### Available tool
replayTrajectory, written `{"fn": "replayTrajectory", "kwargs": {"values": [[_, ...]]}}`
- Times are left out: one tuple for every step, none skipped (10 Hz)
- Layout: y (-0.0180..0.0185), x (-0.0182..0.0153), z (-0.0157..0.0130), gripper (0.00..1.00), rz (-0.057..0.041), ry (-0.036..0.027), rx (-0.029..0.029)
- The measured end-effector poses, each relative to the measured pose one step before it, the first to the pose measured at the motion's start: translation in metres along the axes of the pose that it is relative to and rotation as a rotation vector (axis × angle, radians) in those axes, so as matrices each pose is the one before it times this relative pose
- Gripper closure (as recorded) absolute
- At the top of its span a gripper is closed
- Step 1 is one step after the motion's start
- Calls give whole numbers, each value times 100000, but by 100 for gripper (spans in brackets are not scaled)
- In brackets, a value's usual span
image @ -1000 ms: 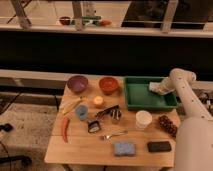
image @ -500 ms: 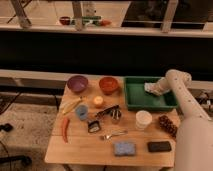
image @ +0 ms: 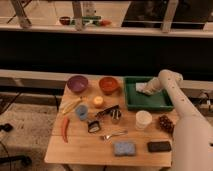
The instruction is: Wipe tray with towel
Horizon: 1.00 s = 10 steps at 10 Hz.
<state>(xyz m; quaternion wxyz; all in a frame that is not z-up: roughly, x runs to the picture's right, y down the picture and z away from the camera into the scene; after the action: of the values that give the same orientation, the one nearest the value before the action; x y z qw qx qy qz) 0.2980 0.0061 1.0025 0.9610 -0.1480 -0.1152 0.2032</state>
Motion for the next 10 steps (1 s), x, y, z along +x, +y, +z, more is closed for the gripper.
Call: {"fn": "replayTrajectory", "kwargs": {"values": [[222, -877, 60, 96, -1260, -1447, -715], [372, -864, 38, 96, -1230, -1075, -901], [696, -420, -295, 96, -1185, -488, -966], [917, 223, -660, 96, -380, 455, -714], [1487, -113, -817, 96, -603, 371, -1292], [1228, -450, -588, 96, -643, 10, -1168], [969, -115, -527, 96, -224, 54, -865], [1344, 80, -847, 96, 351, -147, -1039], [847, -213, -449, 96, 120, -521, -654], [374, -117, -182, 96, 360, -212, -274]]}}
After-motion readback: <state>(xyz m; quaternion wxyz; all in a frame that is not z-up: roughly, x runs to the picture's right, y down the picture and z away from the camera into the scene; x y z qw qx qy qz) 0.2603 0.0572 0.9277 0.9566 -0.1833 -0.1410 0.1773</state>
